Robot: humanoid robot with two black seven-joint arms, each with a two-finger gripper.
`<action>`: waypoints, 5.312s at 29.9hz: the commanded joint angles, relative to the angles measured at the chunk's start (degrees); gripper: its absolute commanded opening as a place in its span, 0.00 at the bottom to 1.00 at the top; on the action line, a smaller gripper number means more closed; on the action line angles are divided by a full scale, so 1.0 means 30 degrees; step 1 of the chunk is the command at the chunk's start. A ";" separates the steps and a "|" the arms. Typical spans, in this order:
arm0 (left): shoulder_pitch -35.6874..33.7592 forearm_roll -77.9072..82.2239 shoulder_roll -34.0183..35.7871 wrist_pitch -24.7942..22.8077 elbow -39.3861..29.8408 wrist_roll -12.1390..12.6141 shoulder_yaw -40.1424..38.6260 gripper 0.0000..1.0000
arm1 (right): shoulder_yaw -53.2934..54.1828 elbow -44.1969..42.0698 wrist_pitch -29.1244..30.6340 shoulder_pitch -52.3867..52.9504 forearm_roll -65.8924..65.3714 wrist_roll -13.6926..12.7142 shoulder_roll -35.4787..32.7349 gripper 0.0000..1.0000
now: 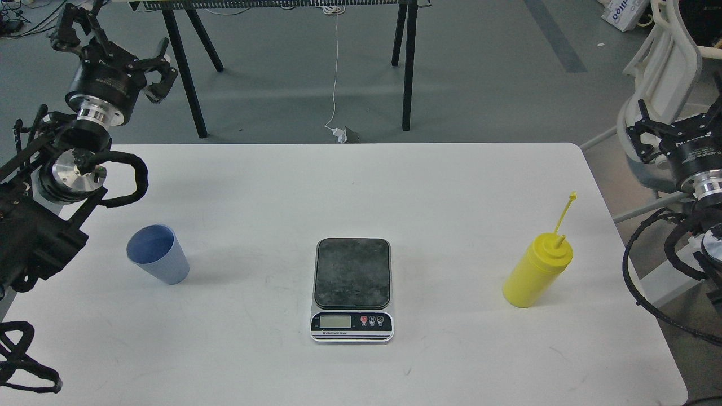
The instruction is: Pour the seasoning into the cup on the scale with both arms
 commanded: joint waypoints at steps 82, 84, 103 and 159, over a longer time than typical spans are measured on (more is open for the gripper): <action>0.4279 3.7356 0.8194 0.8286 -0.3950 -0.1021 1.0598 0.03 | 0.2409 0.0961 0.0000 -0.4369 0.0057 0.0310 -0.0371 1.00; 0.4191 3.7210 0.7756 0.8257 -0.4184 -0.1021 1.0598 0.02 | 0.2409 0.0961 0.0000 -0.4428 0.0057 0.0486 -0.0371 1.00; -0.6617 3.6330 0.2897 -0.0443 -1.0603 0.0561 1.2439 0.01 | 0.3903 0.0962 0.0000 -0.5599 0.0057 0.0487 -0.0928 0.99; -0.4423 1.2111 -0.0243 -0.0416 -0.6326 0.0825 0.6560 1.00 | 0.3933 0.9567 0.0000 -1.4119 0.0203 0.0281 -0.2041 0.99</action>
